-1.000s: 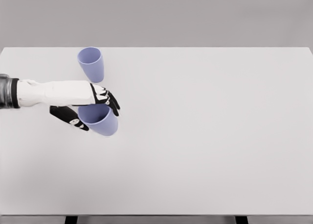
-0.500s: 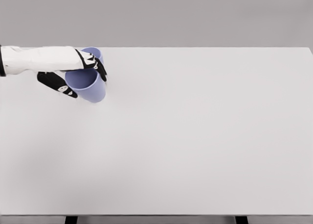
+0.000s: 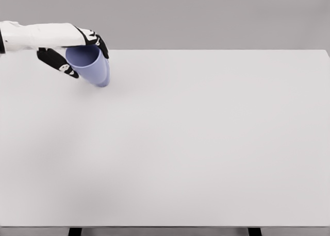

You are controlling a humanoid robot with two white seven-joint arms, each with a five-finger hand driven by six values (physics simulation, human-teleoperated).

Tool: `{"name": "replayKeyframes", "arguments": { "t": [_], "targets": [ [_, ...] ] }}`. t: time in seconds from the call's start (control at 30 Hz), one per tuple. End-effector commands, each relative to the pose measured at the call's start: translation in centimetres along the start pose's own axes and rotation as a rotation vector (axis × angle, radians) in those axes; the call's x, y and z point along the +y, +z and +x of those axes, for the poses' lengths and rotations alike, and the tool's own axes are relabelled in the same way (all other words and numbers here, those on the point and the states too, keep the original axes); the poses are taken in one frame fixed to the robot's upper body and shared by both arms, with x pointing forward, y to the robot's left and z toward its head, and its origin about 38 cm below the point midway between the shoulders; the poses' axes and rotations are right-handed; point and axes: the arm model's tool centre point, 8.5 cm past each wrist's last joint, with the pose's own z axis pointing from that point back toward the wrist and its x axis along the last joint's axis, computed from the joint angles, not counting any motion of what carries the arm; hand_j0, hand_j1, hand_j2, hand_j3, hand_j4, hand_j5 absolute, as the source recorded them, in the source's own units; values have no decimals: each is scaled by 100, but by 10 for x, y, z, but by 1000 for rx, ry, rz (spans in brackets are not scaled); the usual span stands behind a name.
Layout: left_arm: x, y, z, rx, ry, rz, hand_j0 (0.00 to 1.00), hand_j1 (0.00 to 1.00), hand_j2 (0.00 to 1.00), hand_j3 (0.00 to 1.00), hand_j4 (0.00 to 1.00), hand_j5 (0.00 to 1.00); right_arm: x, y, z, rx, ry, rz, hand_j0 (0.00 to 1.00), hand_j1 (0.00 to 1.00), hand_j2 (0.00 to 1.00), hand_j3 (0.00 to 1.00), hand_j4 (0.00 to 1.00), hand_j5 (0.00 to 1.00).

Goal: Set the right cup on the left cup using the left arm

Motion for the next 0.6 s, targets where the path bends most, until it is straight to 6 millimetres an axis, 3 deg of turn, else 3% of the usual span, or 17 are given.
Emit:
{"name": "replayKeyframes", "arguments": {
  "t": [0.0, 0.57],
  "targets": [
    [-3, 1, -5, 11, 15, 0, 50, 50, 50, 50, 50, 50, 0, 0, 0, 0, 0, 1, 100, 100, 100, 100, 100, 100],
    [30, -5, -34, 101, 22, 16, 50, 50, 50, 50, 50, 50, 0, 0, 0, 0, 0, 0, 100, 100, 100, 100, 100, 100]
  ]
}}
